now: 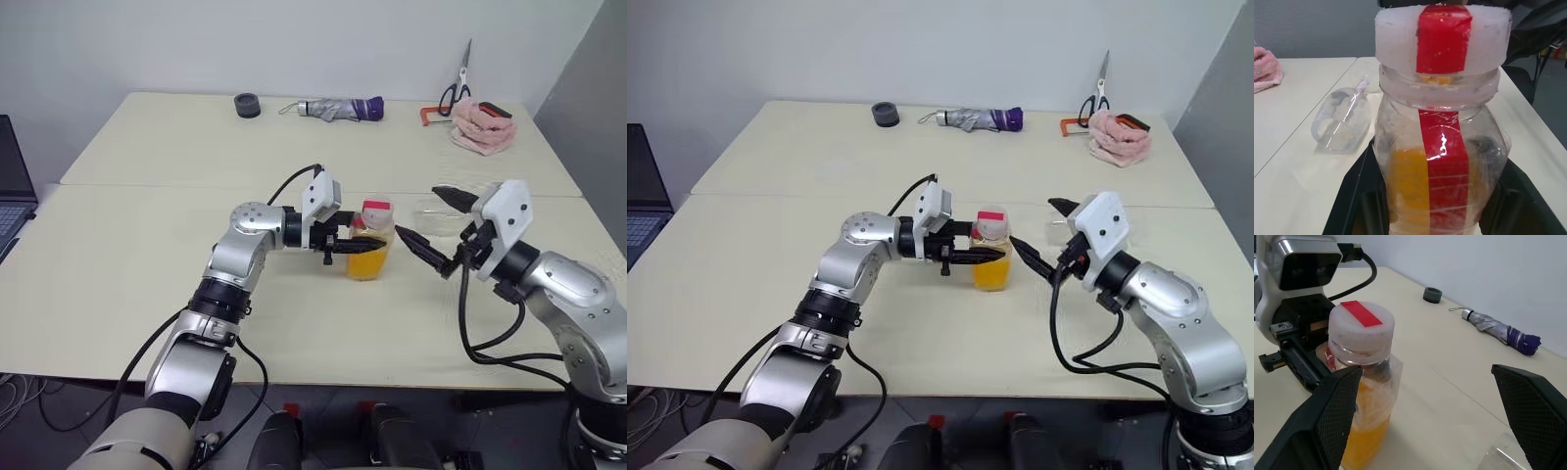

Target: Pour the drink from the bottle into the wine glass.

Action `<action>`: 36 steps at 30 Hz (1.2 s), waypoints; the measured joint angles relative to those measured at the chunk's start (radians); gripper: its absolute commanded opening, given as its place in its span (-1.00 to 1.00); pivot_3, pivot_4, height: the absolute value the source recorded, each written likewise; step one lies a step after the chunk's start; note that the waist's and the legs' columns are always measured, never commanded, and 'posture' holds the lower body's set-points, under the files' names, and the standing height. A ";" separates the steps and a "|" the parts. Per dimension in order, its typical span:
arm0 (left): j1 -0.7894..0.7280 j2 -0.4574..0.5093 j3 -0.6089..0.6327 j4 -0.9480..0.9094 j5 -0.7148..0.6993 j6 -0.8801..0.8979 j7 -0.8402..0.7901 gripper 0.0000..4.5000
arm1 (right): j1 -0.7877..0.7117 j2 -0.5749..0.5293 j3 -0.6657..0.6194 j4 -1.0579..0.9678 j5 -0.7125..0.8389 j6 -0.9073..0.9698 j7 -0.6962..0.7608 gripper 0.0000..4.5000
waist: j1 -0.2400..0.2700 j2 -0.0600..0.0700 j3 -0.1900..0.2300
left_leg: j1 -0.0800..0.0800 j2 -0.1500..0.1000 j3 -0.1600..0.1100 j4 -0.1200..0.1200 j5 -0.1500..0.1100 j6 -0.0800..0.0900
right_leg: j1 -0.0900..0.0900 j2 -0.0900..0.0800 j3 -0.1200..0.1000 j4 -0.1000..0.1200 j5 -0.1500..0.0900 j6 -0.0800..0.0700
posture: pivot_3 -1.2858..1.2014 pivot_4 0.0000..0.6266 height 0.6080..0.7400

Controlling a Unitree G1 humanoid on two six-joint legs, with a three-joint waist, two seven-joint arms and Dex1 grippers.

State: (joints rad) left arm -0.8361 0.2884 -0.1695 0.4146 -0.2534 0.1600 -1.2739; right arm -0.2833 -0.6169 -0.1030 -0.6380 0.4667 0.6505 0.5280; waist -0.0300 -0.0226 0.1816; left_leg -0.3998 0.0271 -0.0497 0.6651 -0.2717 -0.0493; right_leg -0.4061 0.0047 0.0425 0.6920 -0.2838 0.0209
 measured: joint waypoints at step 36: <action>0.002 0.001 0.000 -0.002 -0.001 -0.014 0.013 -0.23 | -0.149 0.051 0.071 0.036 0.200 0.106 -0.028 1.00 | -0.001 0.000 0.000 | 0.000 0.000 0.000 0.000 0.000 0.000 | 0.000 0.000 0.000 0.000 0.000 0.000 | 0.03 -0.52 1.00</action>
State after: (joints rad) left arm -0.8341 0.2899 -0.1697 0.4123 -0.2543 0.1465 -1.2609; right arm -0.4321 -0.5654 -0.0315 -0.6022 0.6668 0.7568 0.4997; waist -0.0306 -0.0226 0.1816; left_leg -0.3997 0.0274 -0.0498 0.6654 -0.2717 -0.0492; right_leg -0.4060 0.0050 0.0425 0.6924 -0.2837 0.0208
